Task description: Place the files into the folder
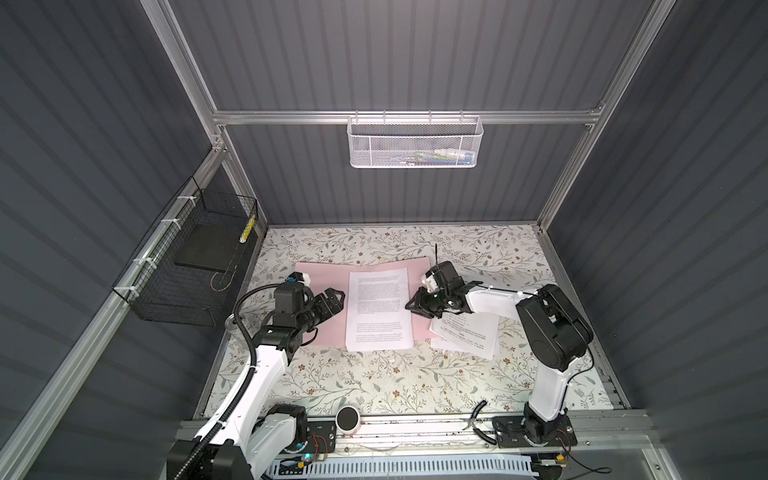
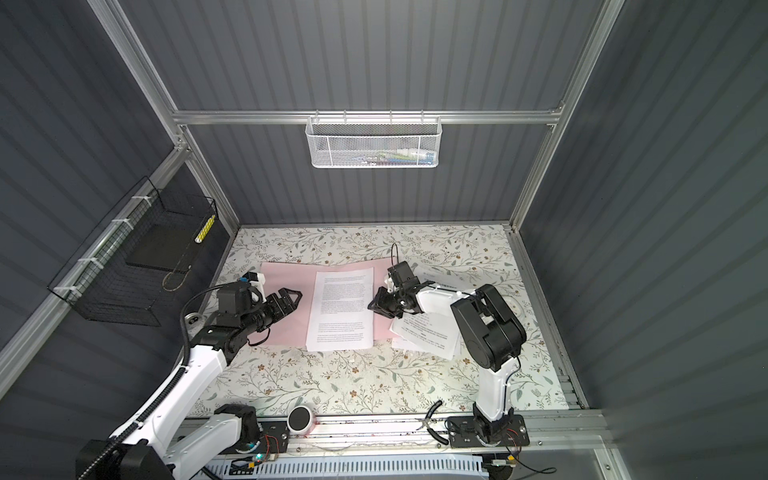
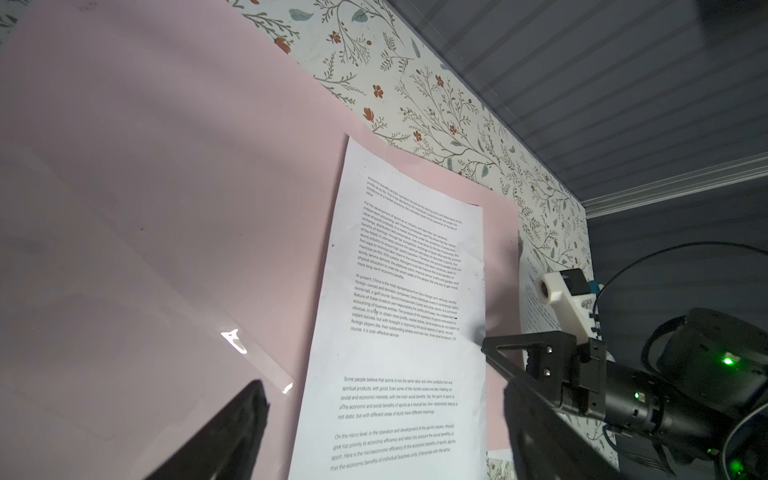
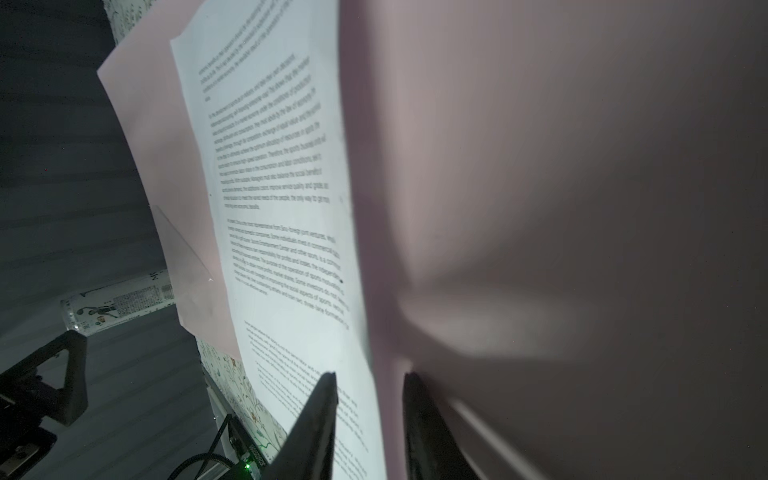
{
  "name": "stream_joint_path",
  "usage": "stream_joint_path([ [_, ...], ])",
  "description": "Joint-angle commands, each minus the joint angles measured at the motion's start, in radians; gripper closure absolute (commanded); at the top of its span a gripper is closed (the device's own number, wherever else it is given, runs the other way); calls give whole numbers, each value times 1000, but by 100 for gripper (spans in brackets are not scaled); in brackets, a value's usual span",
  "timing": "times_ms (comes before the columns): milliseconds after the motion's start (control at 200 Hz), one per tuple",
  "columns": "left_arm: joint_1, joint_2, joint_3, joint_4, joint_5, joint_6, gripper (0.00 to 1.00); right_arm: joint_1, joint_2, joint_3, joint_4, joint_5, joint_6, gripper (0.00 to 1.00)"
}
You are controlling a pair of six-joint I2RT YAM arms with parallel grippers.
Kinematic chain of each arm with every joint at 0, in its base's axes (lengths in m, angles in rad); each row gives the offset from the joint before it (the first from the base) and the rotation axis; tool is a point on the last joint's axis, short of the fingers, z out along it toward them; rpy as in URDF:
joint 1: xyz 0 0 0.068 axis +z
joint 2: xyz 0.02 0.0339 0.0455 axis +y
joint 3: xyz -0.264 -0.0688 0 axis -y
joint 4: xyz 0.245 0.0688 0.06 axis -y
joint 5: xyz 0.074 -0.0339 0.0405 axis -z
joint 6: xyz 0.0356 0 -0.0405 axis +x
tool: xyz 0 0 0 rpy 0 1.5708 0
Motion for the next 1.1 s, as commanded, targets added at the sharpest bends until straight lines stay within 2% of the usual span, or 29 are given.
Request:
stream_joint_path([
  [0, 6, 5, -20, 10, 15, 12, 10, 3, 10, -16, 32, 15, -7, 69],
  [605, 6, 42, -64, 93, 41, -19, 11, 5, 125, 4, 213, -111, 58, 70],
  [721, 6, 37, -58, 88, 40, -15, 11, 6, 143, 23, 242, -136, 77, 76],
  [866, 6, 21, -36, 60, 38, -6, 11, 11, 131, 49, 242, -155, 84, 100],
  [996, 7, 0, -12, 23, 29, 7, 10, 16, 103, 84, 211, -149, 76, 100],
  [1091, 9, -14, 10, -16, 25, 19, 10, 22, 78, 139, 122, -110, 17, 100],
])
